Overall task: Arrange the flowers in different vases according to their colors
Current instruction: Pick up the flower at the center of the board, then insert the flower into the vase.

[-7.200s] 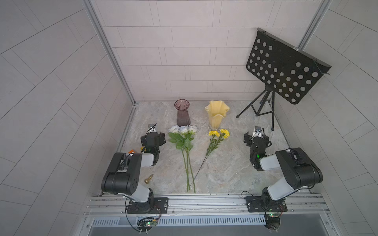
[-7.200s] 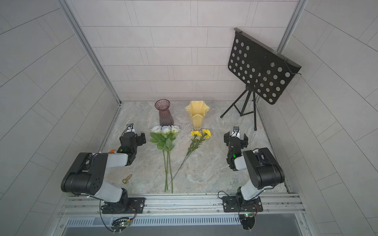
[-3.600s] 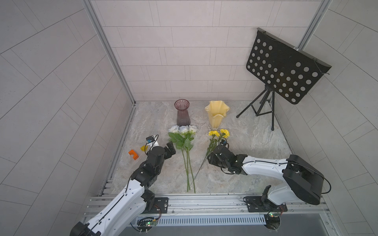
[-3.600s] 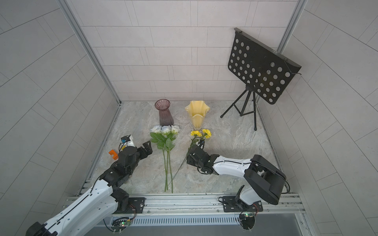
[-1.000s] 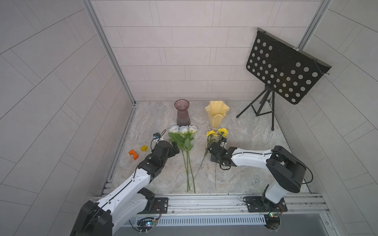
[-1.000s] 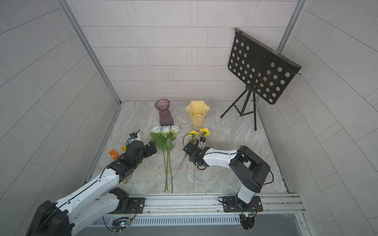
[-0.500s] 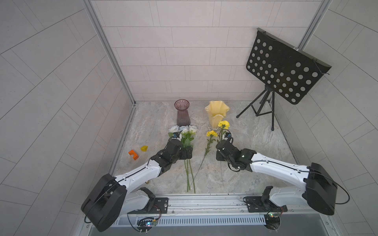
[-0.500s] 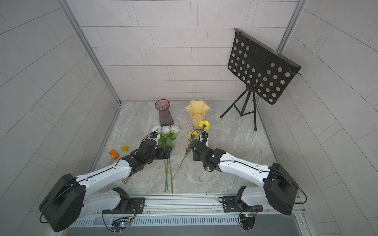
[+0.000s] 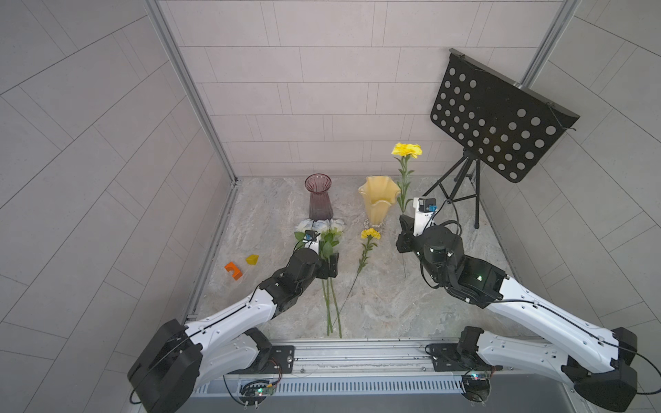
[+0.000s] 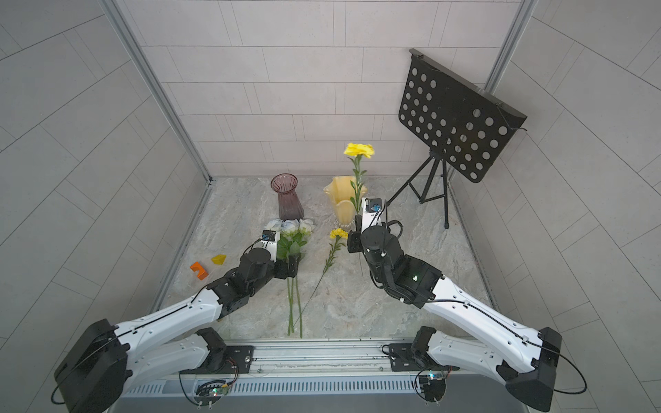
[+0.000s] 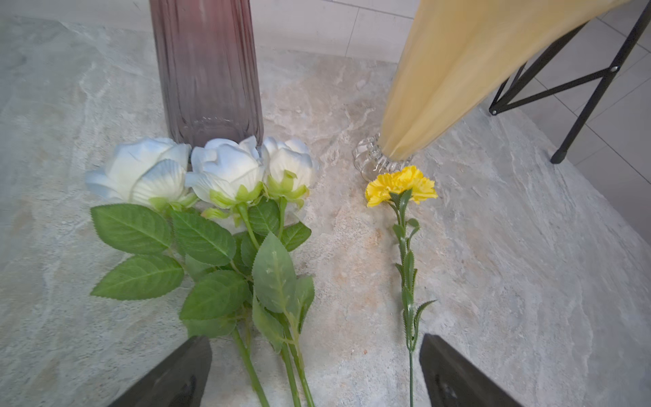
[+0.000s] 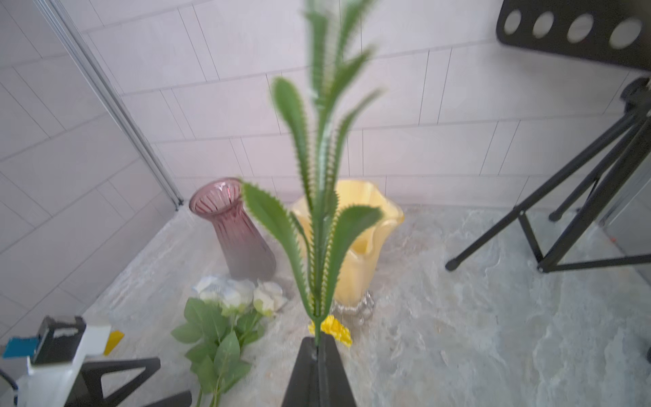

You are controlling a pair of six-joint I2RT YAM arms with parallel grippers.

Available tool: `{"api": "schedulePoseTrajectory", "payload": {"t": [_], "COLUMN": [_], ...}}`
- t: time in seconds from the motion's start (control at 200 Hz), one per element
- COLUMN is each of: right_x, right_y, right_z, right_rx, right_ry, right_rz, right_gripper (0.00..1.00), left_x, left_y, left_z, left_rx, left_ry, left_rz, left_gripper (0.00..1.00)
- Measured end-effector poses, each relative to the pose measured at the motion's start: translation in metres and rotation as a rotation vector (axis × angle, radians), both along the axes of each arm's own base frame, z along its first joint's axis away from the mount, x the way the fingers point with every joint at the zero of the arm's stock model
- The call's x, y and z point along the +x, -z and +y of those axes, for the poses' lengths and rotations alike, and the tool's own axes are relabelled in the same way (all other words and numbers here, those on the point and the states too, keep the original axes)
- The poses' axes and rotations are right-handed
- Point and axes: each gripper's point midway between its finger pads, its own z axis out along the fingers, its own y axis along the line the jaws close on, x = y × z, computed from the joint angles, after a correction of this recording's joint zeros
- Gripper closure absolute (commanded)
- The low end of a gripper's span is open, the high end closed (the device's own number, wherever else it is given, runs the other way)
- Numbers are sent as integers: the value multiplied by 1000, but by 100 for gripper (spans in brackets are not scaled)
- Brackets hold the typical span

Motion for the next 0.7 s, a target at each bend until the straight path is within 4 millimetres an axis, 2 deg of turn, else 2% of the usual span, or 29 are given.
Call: {"api": "schedulePoseTrajectory", "payload": {"t": [0.065, 0.155, 0.31, 0.475, 0.7], "right_x": [7, 24, 70, 121, 165], "right_y": [-14, -24, -42, -66, -95], "right_z": [3, 3, 1, 5, 5], "right_rx": [-12, -31, -42, -34, -11], "right_ry": [17, 59, 163, 231, 267], "right_rz": [-40, -84, -148, -207, -268], "right_gripper": [100, 100, 100, 100, 100], "left_x": [0, 2, 4, 9, 1], "left_y": [-3, -4, 7, 0, -7], "left_z": [3, 7, 21, 31, 29], "left_rx": [0, 5, 77, 115, 67], "left_ry": [-12, -35, -110, -173, -131], "left_rz": [-14, -22, 33, 38, 9], "left_gripper": [0, 0, 0, 0, 0]}}
